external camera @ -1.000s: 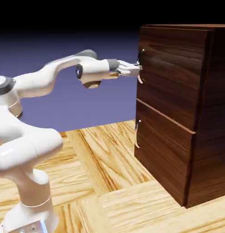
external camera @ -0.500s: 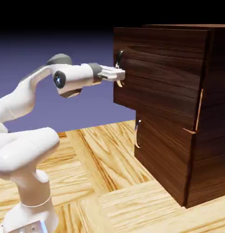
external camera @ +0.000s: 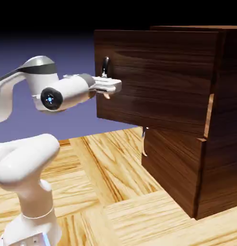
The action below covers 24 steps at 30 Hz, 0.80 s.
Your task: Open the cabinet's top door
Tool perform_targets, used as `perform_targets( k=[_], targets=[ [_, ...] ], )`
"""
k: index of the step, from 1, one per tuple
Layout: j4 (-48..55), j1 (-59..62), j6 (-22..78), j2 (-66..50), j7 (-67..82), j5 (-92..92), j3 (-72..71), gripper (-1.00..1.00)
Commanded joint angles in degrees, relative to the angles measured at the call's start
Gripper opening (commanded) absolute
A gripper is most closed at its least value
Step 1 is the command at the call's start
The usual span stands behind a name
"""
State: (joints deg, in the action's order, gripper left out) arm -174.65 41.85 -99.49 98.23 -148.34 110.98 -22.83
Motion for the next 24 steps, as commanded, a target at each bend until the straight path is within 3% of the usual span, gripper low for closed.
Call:
perform_targets(
  k=[1,12,24],
  targets=[
    [-0.2,0.3,1.4,-0.6,0.8,-1.7,2.1,-1.00],
    [2.2,3.1,16.2,-13.9,11.4,-22.8,24.9,-1.00],
    [15.7,-2.8,31.6,-38.6,25.0,-45.6,46.0,-1.00]
  ],
)
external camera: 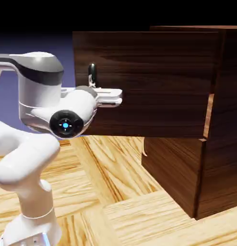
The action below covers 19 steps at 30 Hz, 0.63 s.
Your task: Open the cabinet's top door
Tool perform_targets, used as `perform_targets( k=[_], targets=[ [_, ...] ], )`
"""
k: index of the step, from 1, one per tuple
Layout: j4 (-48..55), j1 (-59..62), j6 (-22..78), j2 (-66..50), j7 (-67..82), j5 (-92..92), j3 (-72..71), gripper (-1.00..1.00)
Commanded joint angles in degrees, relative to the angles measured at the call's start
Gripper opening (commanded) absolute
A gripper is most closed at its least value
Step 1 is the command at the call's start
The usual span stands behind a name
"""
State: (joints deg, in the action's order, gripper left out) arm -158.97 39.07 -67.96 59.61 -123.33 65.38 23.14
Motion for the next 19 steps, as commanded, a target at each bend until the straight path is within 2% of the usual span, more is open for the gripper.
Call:
perform_targets(
  k=[1,19],
  targets=[
    [1.5,-1.0,1.3,-2.1,1.0,-1.5,1.5,-1.00],
    [33.8,-23.7,28.0,-37.5,19.9,-18.4,26.8,-1.00]
  ],
)
